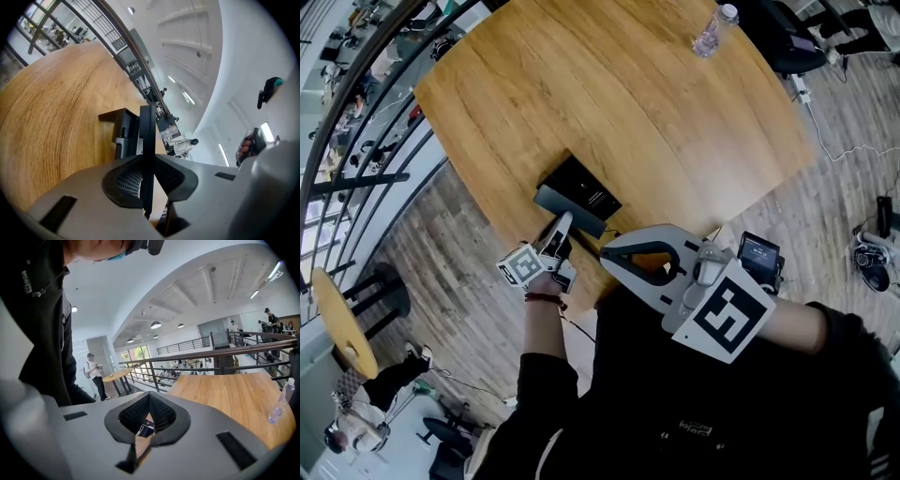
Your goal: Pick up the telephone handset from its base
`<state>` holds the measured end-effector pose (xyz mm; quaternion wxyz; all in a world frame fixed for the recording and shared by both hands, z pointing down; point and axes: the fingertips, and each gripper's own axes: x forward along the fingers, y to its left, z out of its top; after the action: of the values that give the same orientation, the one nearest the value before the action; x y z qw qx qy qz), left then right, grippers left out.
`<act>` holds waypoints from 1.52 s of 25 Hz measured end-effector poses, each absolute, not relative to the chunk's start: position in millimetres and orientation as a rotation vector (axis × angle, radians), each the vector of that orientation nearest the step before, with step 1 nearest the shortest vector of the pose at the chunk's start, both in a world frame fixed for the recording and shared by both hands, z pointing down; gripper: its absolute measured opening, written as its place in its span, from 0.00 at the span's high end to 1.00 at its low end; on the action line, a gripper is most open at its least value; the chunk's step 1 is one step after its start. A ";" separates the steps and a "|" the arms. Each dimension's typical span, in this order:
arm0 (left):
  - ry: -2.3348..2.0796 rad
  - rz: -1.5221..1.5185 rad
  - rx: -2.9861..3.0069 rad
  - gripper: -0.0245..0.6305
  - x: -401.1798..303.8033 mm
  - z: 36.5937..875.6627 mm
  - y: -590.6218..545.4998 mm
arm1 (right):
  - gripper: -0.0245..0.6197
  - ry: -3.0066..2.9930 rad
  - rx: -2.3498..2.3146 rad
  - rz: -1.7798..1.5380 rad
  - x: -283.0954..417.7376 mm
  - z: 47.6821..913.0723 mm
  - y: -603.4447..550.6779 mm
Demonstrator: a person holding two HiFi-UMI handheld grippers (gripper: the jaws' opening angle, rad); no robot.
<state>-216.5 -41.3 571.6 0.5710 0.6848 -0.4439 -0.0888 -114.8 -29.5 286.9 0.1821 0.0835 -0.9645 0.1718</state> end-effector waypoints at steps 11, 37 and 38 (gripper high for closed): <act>-1.113 -0.295 1.714 0.84 -156.3 506.2 -46.9 | 0.93 -2.755 0.180 0.431 -96.5 275.1 -15.1; -1.399 -0.387 1.851 0.84 -85.3 357.0 -31.9 | 0.93 -2.908 0.043 0.261 -53.2 224.4 7.1; -1.425 -0.382 1.862 0.84 -86.0 350.2 -30.6 | 0.93 -2.915 0.034 0.252 -53.1 222.4 8.5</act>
<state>-86.0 -30.6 350.2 0.3738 0.7269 -0.5565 -0.1491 -53.1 8.5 222.4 0.1074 0.0115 -0.9905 0.0857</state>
